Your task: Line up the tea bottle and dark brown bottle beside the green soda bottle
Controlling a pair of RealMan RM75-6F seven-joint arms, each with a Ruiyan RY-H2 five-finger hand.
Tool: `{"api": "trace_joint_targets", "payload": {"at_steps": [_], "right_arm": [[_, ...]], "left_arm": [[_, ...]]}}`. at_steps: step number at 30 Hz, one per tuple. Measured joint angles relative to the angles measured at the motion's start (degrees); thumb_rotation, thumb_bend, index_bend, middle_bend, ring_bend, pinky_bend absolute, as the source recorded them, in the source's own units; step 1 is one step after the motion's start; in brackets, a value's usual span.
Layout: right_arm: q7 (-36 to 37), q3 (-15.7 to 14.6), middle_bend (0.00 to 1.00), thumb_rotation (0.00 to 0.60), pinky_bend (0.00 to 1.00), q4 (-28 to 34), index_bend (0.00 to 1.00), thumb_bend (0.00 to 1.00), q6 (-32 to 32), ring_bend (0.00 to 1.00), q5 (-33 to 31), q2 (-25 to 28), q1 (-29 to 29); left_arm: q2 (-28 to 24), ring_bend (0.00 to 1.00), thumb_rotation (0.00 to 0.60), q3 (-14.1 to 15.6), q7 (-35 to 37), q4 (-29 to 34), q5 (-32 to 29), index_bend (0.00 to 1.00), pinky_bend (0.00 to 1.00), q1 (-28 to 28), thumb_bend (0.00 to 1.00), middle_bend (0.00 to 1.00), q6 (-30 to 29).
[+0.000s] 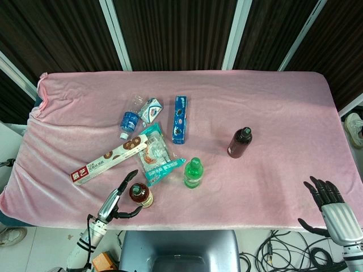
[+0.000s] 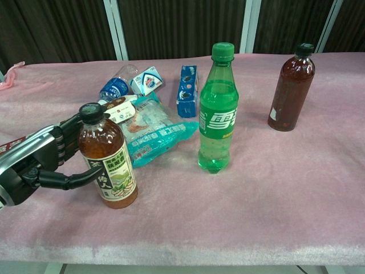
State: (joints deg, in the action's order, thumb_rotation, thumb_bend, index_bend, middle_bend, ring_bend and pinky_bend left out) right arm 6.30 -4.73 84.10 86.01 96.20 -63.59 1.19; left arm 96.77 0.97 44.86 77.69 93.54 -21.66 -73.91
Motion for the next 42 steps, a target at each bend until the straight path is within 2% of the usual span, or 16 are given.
{"api": "trace_joint_targets", "payload": {"at_steps": [7,14,16,19,21,25,29,31,34,42], "right_arm": [[0.34,0.04,0.0,0.6,0.07,-0.01,0.0,0.34,0.13,0.0,-0.21,0.12,-0.09],[1.04,-0.16,0.0,0.6,0.07,-0.38,0.0,0.34,0.84,0.0,0.03,0.34,-0.5],[1.36,-0.16,0.0,0.6,0.07,-0.49,0.0,0.34,1.08,0.0,0.03,0.43,-0.62],[1.84,-0.11,0.0,0.6,0.07,-0.69,0.0,0.34,1.45,0.0,-0.01,0.54,-0.8],[2.14,-0.09,0.0,0.6,0.07,-0.82,0.0,0.34,1.56,0.0,-0.04,0.62,-0.87],[2.49,-0.08,0.0,0.6,0.07,-0.97,0.0,0.34,1.7,0.0,0.05,0.71,-0.9],[2.53,-0.11,0.0,0.6,0.07,-1.05,0.0,0.34,1.63,0.0,0.14,0.73,-0.88],[2.5,-0.17,0.0,0.6,0.07,-1.06,0.0,0.34,1.6,0.0,0.27,0.73,-0.86],[2.48,-0.23,0.0,0.6,0.07,-1.03,0.0,0.34,1.54,0.0,0.35,0.72,-0.86],[2.48,-0.34,0.0,0.6,0.07,-0.89,0.0,0.34,0.95,0.0,0.32,0.82,-0.64]], "left_arm": [[0.68,0.0,0.6,-0.44,-1.42,0.49,-0.62,0.0,0.0,-0.87,0.3,0.0,0.83],[2.13,0.0,0.6,-1.72,-3.56,1.09,-3.16,0.0,0.0,-2.53,0.3,0.01,4.25],[2.41,0.0,0.6,-2.03,-4.03,1.25,-3.86,0.0,0.0,-2.98,0.3,0.04,5.24],[2.92,0.0,0.6,-2.53,-4.87,1.46,-5.03,0.02,0.0,-3.61,0.3,0.15,6.51],[3.35,0.03,0.6,-2.97,-5.26,1.41,-5.79,0.12,0.0,-3.76,0.3,0.26,6.76],[4.11,0.23,0.6,-3.88,-5.79,1.18,-7.29,0.46,0.0,-3.64,0.32,0.59,6.67],[4.61,0.36,0.6,-4.73,-6.15,1.18,-8.38,0.65,0.05,-3.24,0.4,0.78,6.02],[4.88,0.43,0.6,-5.23,-6.14,1.35,-8.69,0.74,0.08,-3.09,0.5,0.86,5.49],[5.52,0.46,0.6,-6.43,-6.27,1.61,-9.16,0.8,0.09,-2.98,0.57,0.9,4.52],[8.32,0.47,0.6,-10.28,-10.43,2.49,-11.06,0.8,0.09,-5.62,0.55,0.87,5.77]]}}
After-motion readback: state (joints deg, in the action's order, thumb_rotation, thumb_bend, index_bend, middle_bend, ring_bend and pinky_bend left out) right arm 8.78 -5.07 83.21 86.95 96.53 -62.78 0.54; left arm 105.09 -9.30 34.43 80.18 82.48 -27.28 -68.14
